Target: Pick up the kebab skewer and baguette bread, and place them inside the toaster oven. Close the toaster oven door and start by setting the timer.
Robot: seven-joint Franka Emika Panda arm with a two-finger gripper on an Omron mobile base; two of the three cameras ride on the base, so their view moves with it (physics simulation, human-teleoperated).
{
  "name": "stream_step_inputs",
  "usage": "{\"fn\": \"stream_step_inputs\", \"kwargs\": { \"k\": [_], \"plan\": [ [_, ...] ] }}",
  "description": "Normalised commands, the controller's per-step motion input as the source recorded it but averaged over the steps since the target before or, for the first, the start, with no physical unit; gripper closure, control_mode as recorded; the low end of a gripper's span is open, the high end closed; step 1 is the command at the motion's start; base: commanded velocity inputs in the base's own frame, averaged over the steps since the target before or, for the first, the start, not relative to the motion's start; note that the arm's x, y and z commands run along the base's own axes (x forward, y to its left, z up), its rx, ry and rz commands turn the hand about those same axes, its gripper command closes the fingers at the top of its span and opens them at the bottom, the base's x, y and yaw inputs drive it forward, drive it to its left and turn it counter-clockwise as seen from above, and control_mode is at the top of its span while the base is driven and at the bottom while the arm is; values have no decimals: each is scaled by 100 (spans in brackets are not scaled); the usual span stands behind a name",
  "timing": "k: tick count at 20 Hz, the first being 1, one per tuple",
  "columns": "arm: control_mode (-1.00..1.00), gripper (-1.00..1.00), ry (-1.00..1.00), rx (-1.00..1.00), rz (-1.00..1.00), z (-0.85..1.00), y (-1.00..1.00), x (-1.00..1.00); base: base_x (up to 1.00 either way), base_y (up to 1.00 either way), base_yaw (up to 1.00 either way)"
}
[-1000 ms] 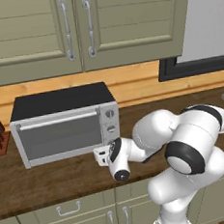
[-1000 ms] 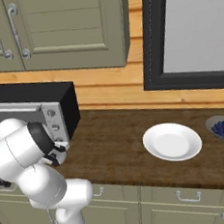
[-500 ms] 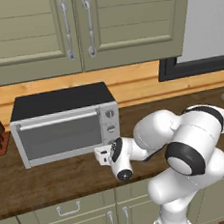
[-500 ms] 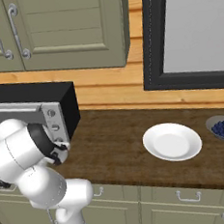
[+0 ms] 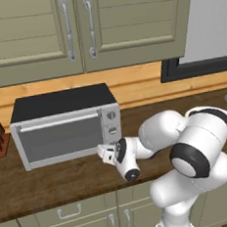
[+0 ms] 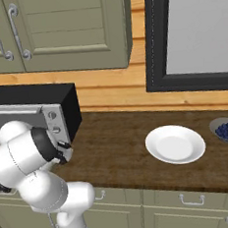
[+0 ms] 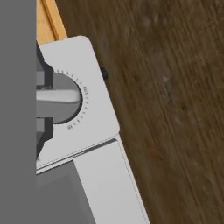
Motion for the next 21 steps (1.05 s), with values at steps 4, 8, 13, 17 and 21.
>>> {"fn": "stream_step_inputs", "kwargs": {
  "k": [4,8,13,17,21],
  "plan": [
    [-100,100,0,37,0,0,0,9,0,0,0],
    [-100,100,0,39,0,0,0,10,0,0,0],
    [-100,100,0,43,0,0,0,8,0,0,0],
    [-100,100,0,42,0,0,0,12,0,0,0],
    [-100,100,0,38,-1,0,0,11,0,0,0]
  ]
}}
